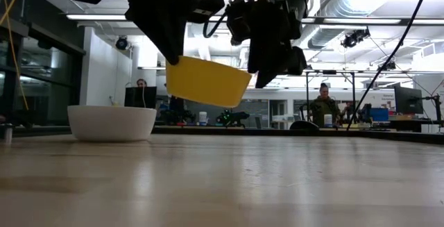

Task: Nest bowls inside each other
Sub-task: Stack the yellow bowl on the purple bowl

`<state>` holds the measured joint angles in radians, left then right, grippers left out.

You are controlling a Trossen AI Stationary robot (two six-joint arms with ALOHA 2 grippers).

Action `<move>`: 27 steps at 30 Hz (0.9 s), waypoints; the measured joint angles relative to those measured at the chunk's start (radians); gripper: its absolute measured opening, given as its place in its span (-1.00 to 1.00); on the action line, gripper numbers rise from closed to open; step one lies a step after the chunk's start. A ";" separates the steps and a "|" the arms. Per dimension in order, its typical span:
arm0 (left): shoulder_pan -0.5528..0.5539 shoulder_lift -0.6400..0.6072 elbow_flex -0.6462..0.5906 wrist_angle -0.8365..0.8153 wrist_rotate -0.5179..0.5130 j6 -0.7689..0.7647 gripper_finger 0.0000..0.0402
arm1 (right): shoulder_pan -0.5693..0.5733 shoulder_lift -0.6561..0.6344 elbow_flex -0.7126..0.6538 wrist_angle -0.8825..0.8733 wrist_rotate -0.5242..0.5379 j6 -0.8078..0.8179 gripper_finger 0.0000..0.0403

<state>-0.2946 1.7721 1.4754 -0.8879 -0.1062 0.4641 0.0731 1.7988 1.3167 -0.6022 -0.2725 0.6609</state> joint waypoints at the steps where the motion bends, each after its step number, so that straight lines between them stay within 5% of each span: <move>1: 0.000 0.000 0.000 -0.007 0.000 0.000 -1.00 | 0.000 0.000 0.000 -0.008 -0.005 0.000 -0.29; 14: 0.000 0.000 0.000 -0.013 0.023 0.001 -1.00 | 0.020 0.000 0.000 -0.029 -0.125 0.046 -0.29; 22: 0.000 -0.002 0.002 -0.040 0.023 -0.030 -1.00 | 0.010 -0.100 -0.003 -0.080 -0.003 0.048 -0.29; 27: 0.000 -0.003 0.002 -0.087 0.007 -0.071 -1.00 | 0.034 -0.211 -0.002 -0.146 0.176 0.050 -0.29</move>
<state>-0.2943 1.7695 1.4773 -0.9752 -0.0992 0.3933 0.1068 1.5882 1.3144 -0.7482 -0.0968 0.7109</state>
